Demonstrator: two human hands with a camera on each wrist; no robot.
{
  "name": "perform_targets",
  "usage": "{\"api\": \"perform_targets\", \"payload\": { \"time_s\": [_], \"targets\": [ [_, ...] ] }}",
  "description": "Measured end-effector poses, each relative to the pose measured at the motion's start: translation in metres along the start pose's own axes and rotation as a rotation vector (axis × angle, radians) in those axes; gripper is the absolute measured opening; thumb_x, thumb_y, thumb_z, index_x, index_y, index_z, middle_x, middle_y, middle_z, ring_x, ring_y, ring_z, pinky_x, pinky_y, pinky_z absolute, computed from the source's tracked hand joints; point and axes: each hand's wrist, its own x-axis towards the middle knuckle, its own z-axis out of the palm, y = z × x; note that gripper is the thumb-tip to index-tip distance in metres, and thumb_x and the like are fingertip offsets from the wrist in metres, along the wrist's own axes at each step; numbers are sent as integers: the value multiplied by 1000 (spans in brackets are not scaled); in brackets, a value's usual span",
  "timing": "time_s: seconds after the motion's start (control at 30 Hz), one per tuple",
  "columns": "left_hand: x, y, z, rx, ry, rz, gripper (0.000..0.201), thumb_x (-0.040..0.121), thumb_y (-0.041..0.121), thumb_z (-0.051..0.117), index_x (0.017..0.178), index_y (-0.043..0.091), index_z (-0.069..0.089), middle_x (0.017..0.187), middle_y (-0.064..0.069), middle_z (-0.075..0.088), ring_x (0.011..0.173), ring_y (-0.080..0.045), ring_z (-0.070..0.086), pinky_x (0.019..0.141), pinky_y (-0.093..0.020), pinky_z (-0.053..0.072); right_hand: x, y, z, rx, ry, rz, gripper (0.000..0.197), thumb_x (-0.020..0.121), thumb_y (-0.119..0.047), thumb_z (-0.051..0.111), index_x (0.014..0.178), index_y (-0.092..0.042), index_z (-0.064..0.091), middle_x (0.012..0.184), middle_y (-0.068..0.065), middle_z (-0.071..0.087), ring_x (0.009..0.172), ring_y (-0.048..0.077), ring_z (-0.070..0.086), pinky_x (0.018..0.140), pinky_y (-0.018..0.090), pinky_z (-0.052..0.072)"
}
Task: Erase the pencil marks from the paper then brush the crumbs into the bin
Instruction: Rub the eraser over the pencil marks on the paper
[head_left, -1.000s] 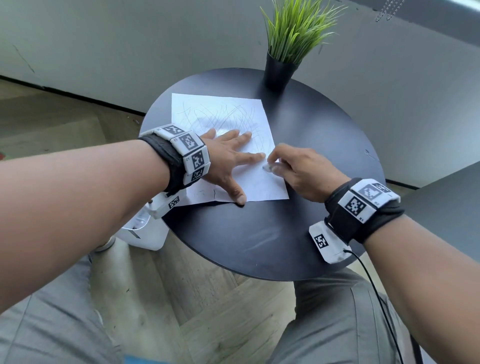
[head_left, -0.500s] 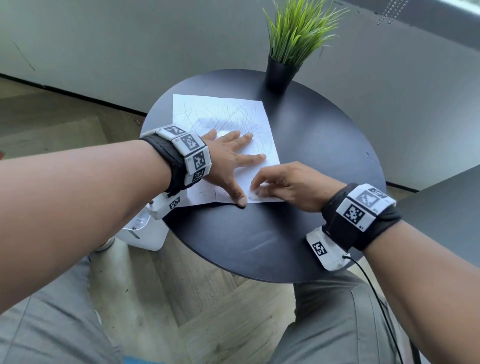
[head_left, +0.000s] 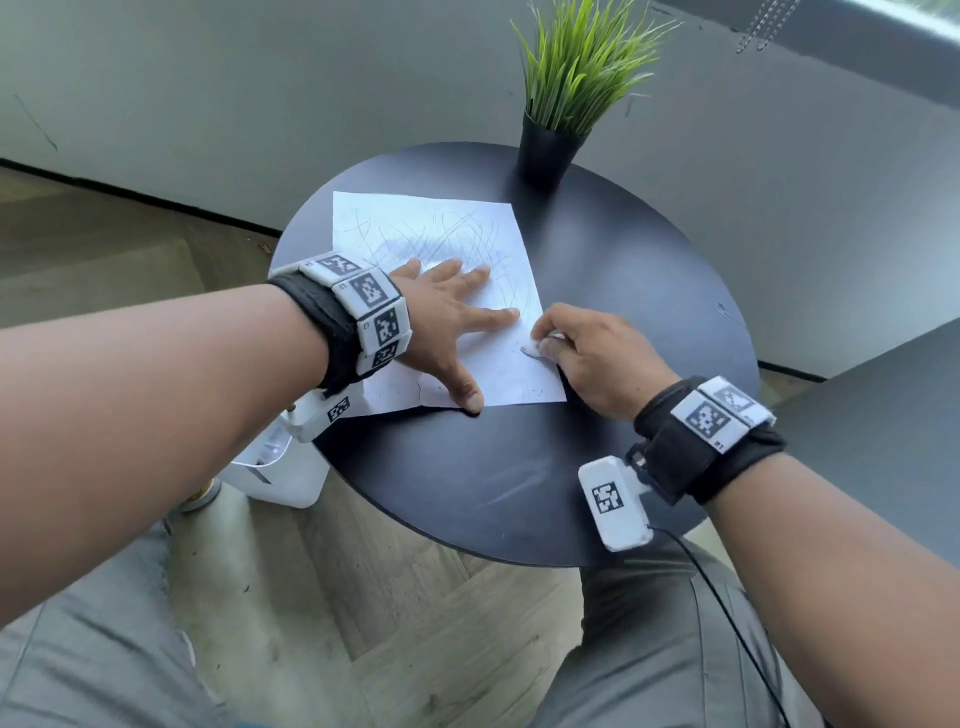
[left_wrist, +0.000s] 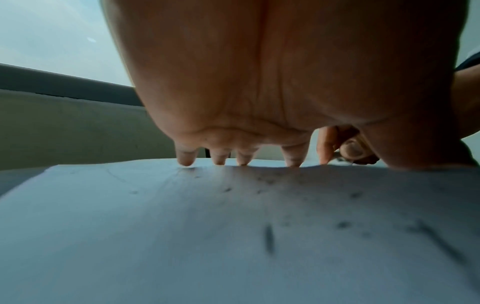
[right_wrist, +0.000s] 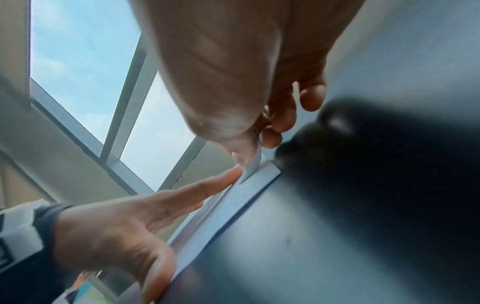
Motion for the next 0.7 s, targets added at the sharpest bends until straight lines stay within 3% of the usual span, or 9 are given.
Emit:
{"api": "perform_targets", "payload": {
  "time_s": [0.07, 0.13, 0.23, 0.33, 0.43, 0.53, 0.63, 0.7],
  "targets": [
    [-2, 3, -7, 53, 31, -35, 112, 59, 90, 64, 151, 61, 7, 166, -1, 2, 152, -29, 6, 121, -54, 18, -1, -5, 1, -62, 12, -4, 13, 96, -38, 53, 102, -29, 59, 100, -6, 65, 96, 23, 56, 82, 37, 46],
    [-4, 10, -15, 108, 63, -41, 101, 64, 83, 68, 150, 60, 19, 156, -1, 20, 142, -28, 24, 111, -48, 36, 0, -10, -3, -159, 24, -48, 16, 97, -37, 50, 104, -25, 58, 104, -3, 65, 98, 25, 57, 80, 38, 46],
    [-8, 17, -19, 129, 38, -22, 89, 77, 71, 67, 152, 55, 23, 152, 0, 24, 139, -27, 28, 105, -49, 43, 5, -14, -16, -254, 84, -143, 16, 98, -35, 49, 101, -22, 57, 100, -2, 64, 94, 28, 58, 77, 41, 49],
    [-11, 13, -10, 55, 46, 4, 86, 80, 70, 64, 153, 53, 21, 162, 3, 13, 149, -25, 16, 114, -51, 35, 9, -13, -23, -254, 101, -169, 14, 98, -35, 50, 101, -23, 57, 99, -4, 64, 94, 27, 59, 78, 42, 48],
    [-11, 6, 0, -18, 67, 55, 89, 79, 75, 62, 154, 50, 20, 167, 5, 3, 153, -19, 3, 123, -48, 18, 7, -13, -17, -233, 45, -217, 14, 98, -39, 50, 100, -27, 57, 93, -8, 62, 90, 23, 58, 79, 42, 48],
    [-10, 1, 1, -69, 62, 79, 86, 81, 74, 62, 153, 47, 23, 168, 6, 0, 154, -17, 0, 123, -51, 11, 2, -19, -9, -127, -71, -253, 12, 99, -37, 51, 102, -25, 54, 82, -13, 56, 81, 20, 55, 72, 36, 45],
    [-8, -1, 2, -113, 49, 83, 80, 84, 69, 63, 151, 48, 25, 169, 7, -4, 156, -18, -5, 124, -55, 6, 0, -24, -9, -35, -193, -312, 6, 98, -32, 54, 102, -28, 53, 71, -20, 51, 70, 4, 48, 66, 24, 36],
    [-5, -2, 3, -112, 43, 80, 79, 85, 68, 62, 151, 49, 24, 169, 7, -6, 155, -17, -7, 124, -55, 4, 5, -18, -13, 18, -182, -207, 13, 98, -39, 55, 103, -28, 55, 74, -17, 54, 73, 3, 50, 68, 26, 36]
  ]
}}
